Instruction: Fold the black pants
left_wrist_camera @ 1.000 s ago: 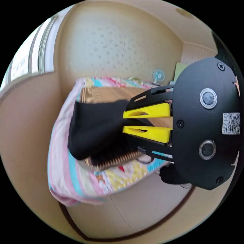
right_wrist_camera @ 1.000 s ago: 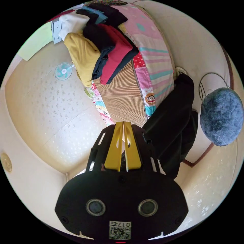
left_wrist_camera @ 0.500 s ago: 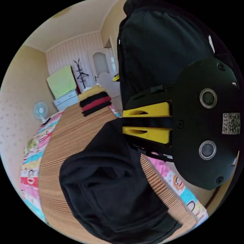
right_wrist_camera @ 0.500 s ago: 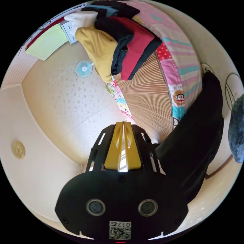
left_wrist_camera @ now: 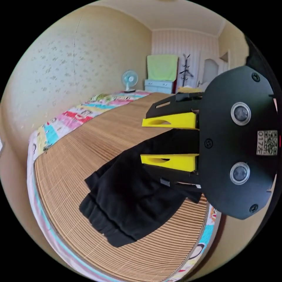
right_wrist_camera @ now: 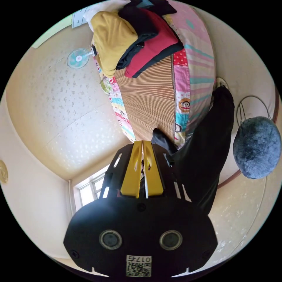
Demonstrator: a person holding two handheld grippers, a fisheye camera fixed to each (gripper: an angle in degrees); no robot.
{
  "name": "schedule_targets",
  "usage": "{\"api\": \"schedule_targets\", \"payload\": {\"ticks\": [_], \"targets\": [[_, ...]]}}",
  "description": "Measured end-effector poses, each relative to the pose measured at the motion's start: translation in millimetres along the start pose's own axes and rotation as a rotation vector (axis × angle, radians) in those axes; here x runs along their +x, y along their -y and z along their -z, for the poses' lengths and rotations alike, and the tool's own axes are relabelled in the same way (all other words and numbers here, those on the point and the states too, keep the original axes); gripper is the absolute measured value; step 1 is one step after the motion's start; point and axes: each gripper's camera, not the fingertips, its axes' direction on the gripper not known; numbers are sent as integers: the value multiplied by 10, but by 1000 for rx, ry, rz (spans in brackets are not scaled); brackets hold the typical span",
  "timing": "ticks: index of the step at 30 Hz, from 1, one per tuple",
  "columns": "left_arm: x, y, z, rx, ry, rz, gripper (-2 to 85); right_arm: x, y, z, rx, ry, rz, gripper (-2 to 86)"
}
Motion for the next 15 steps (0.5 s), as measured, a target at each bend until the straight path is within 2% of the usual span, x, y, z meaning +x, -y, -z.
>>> {"api": "schedule_targets", "payload": {"ticks": [2,7,11,13,15], "targets": [[64,156,-303,16,129,104,183,64,-72,75,18,17,7,3],[228,401,-1269,-153,364,265,209,164,-215,204,13,-50,2,4],[346,397,-1594,-239,593,225,155,344,-258,285,9,-84,-5,4],[282,144,-1607,-235,547,102,68,445,-267,308,39,-60,2,3],[192,-120,-1493,-198,469,45,42,556,-248,294,55,-21,11,3]]}}
